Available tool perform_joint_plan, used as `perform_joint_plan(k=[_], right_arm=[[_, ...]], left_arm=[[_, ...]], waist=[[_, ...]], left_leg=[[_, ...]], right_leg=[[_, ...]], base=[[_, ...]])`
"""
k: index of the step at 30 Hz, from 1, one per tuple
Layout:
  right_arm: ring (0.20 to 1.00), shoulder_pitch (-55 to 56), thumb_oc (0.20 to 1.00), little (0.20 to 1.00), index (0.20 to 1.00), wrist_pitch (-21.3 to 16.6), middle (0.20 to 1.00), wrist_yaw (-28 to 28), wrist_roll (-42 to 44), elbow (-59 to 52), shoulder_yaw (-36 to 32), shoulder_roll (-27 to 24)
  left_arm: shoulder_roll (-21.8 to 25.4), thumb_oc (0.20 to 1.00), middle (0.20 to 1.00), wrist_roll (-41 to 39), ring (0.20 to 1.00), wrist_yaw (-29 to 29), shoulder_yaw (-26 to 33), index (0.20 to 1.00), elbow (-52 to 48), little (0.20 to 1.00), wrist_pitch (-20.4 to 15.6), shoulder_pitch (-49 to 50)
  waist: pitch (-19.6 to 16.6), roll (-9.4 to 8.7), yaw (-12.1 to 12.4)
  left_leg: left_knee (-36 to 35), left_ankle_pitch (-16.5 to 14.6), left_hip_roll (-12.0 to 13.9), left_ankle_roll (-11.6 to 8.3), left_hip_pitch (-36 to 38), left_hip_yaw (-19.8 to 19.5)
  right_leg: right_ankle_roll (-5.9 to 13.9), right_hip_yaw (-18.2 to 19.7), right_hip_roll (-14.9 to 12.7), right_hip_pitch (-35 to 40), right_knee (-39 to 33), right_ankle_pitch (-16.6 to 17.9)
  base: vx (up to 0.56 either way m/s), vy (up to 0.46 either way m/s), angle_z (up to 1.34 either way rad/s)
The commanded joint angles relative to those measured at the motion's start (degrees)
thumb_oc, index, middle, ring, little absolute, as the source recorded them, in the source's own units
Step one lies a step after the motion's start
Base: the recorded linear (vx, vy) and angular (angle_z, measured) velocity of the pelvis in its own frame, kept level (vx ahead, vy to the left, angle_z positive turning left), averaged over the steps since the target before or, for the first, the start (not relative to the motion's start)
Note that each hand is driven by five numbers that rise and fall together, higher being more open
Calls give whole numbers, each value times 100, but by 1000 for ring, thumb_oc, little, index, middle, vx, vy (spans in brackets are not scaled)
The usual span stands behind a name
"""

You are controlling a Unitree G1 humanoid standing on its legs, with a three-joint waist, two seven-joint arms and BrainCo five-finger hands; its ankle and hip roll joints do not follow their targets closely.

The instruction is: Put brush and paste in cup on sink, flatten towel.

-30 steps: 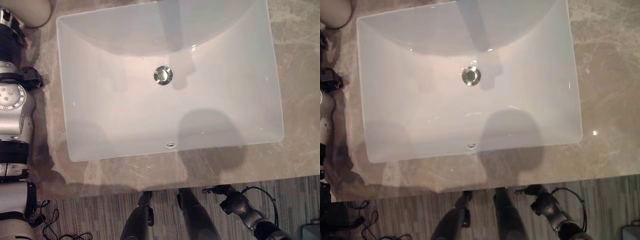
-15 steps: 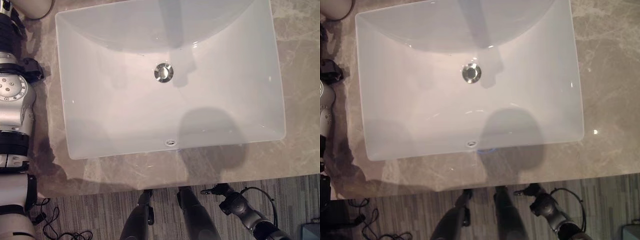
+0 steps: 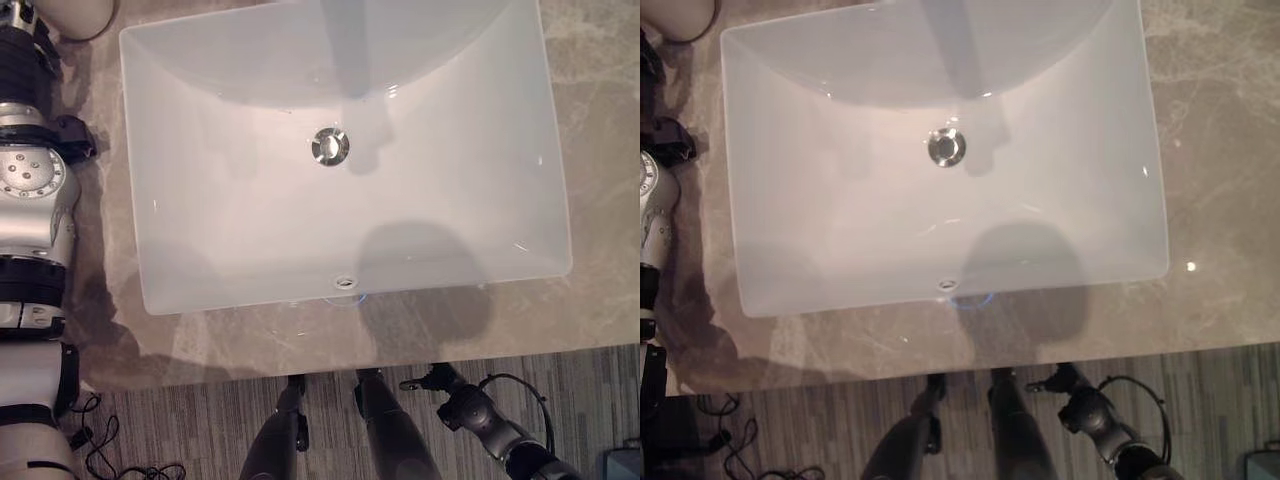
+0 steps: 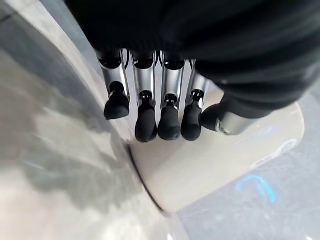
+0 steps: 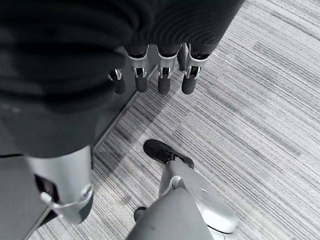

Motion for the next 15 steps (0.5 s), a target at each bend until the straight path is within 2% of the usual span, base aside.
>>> perform_joint_plan(k=[1, 15], right_arm=[[1000, 22, 1000, 1000, 1000, -49, 1000, -72, 58, -30, -75, -126], [1000, 272, 1000, 1000, 1000, 2, 1000, 103, -212, 94, -187, -140]], left_arm=[[-758, 200, 200, 506, 200, -195, -314, 200, 124, 200, 245, 1021], [-467, 200, 200, 721, 200, -320, 574, 200, -445, 200, 220, 2323]], waist=[[-14, 64, -212], [-81, 131, -57]], left_leg=[[9, 21, -15, -128, 389, -24], [9, 75, -77, -75, 470, -123]], right_leg=[[184, -190, 5, 387, -17, -439], [162, -303, -75, 560, -17, -463]], base=[[0, 0, 0], [-15, 6, 0]])
